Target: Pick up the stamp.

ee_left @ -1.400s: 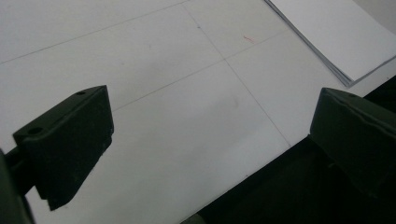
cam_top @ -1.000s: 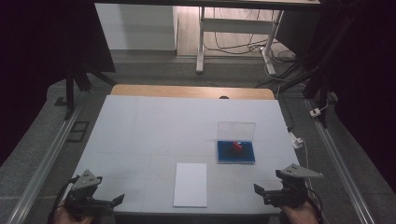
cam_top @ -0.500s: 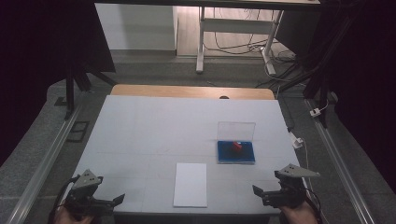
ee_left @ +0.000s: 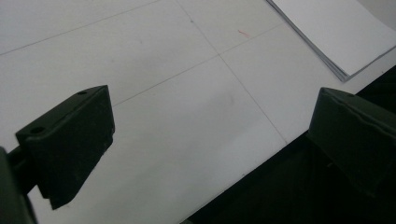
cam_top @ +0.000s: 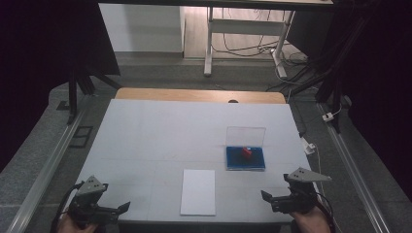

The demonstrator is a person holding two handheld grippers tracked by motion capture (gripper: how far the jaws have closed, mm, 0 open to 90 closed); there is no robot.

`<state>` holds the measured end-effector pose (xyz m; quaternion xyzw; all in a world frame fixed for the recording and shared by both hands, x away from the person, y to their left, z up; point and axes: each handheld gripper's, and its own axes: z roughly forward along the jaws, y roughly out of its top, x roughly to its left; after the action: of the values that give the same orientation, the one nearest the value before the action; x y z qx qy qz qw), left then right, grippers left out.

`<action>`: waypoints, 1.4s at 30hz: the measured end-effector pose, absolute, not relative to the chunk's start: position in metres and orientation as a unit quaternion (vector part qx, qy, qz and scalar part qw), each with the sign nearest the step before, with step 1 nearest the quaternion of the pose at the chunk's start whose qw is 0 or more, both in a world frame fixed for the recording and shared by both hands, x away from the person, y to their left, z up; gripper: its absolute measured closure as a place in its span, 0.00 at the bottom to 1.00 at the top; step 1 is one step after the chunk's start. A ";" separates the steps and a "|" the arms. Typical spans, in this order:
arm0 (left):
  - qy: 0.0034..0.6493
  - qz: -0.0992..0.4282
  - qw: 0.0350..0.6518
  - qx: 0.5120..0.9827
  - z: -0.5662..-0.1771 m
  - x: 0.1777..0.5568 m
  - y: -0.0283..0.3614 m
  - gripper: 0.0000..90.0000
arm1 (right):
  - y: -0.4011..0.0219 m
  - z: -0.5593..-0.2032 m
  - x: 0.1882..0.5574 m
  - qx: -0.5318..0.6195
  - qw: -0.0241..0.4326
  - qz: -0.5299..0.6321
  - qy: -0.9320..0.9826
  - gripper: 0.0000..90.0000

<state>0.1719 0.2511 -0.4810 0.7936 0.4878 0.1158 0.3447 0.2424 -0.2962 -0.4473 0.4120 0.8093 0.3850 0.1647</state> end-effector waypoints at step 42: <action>0.488 0.127 0.332 0.797 -0.481 0.171 0.248 0.00 | -0.267 -0.446 0.299 0.375 0.142 0.371 0.838 0.00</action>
<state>0.1714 0.2481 -0.4813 0.7972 0.4879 0.1271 0.3322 0.2993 -0.2670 -0.4464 0.3747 0.8379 0.3705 0.1423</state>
